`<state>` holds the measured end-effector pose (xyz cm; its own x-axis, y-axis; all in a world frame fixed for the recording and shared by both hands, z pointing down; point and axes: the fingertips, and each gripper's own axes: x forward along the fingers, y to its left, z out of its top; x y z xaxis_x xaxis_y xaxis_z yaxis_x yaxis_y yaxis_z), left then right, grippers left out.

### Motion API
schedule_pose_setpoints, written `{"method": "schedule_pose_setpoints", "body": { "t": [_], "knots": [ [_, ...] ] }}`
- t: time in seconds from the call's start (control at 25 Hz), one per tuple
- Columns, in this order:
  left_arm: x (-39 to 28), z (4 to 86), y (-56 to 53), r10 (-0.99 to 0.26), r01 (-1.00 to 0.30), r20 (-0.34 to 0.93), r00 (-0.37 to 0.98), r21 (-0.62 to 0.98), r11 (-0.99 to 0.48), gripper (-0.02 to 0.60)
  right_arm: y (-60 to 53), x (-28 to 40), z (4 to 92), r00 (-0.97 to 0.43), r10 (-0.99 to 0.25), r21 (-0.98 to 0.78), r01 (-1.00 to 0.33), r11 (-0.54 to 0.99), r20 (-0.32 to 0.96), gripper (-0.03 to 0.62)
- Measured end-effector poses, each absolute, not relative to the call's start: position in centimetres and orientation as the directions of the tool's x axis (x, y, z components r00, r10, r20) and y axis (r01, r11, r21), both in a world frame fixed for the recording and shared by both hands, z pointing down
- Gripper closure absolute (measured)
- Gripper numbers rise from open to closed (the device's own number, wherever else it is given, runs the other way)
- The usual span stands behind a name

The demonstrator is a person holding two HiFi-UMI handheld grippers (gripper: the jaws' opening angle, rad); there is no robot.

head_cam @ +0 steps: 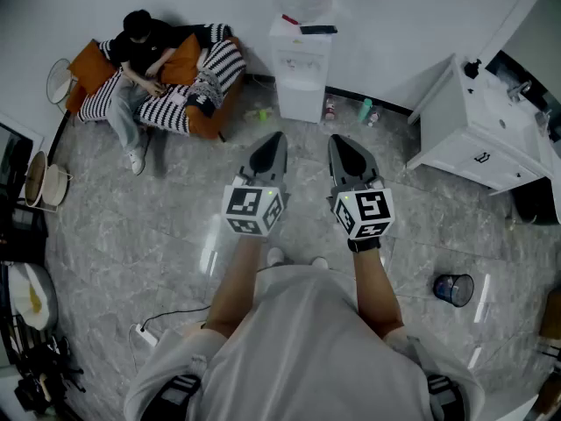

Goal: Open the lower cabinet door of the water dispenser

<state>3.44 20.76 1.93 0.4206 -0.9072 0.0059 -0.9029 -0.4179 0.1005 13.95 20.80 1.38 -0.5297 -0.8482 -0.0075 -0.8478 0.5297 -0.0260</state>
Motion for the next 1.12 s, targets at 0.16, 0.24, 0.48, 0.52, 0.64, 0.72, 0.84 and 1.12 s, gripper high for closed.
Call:
{"method": "schedule_pose_setpoints", "body": {
  "t": [0.16, 0.24, 0.48, 0.52, 0.64, 0.72, 0.84, 1.12],
  "knots": [
    [3.0, 1.6, 20.6, -0.906, -0.902, -0.010, 0.423, 0.090, -0.422, 0.568, 20.6, 13.4, 1.2, -0.528, -0.849, -0.048, -0.848, 0.528, -0.018, 0.583],
    [2.9, 1.7, 20.5, -0.905, -0.901, -0.010, 0.426, 0.091, -0.425, 0.568, 20.5, 13.4, 0.8, -0.526, -0.850, -0.064, -0.847, 0.527, -0.039, 0.583],
    [2.5, 1.8, 19.9, -0.895, -0.888, -0.006, 0.446, 0.117, -0.444, 0.569, 20.1, 13.0, -0.3, -0.516, -0.854, -0.064, -0.852, 0.520, -0.070, 0.584],
    [2.4, 1.9, 19.7, -0.895, -0.888, -0.006, 0.446, 0.123, -0.444, 0.568, 20.1, 12.9, -0.2, -0.517, -0.853, -0.064, -0.851, 0.521, -0.069, 0.583],
    [2.1, 2.6, 19.3, -0.895, -0.886, 0.000, 0.447, 0.141, -0.442, 0.568, 20.3, 12.4, -0.2, -0.521, -0.851, -0.054, -0.850, 0.524, -0.068, 0.583],
    [2.2, 2.9, 19.3, -0.892, -0.882, 0.002, 0.453, 0.147, -0.447, 0.569, 20.5, 12.3, -0.4, -0.518, -0.852, -0.043, -0.852, 0.522, -0.077, 0.583],
    [2.4, 2.8, 19.2, -0.885, -0.875, -0.002, 0.466, 0.143, -0.462, 0.569, 20.5, 12.5, -0.6, -0.504, -0.859, -0.044, -0.860, 0.509, -0.087, 0.583],
    [1.5, 2.1, 18.9, -0.880, -0.871, -0.022, 0.474, 0.136, -0.472, 0.569, 20.2, 11.9, -0.6, -0.481, -0.873, -0.056, -0.873, 0.485, -0.079, 0.583]
  ]
}}
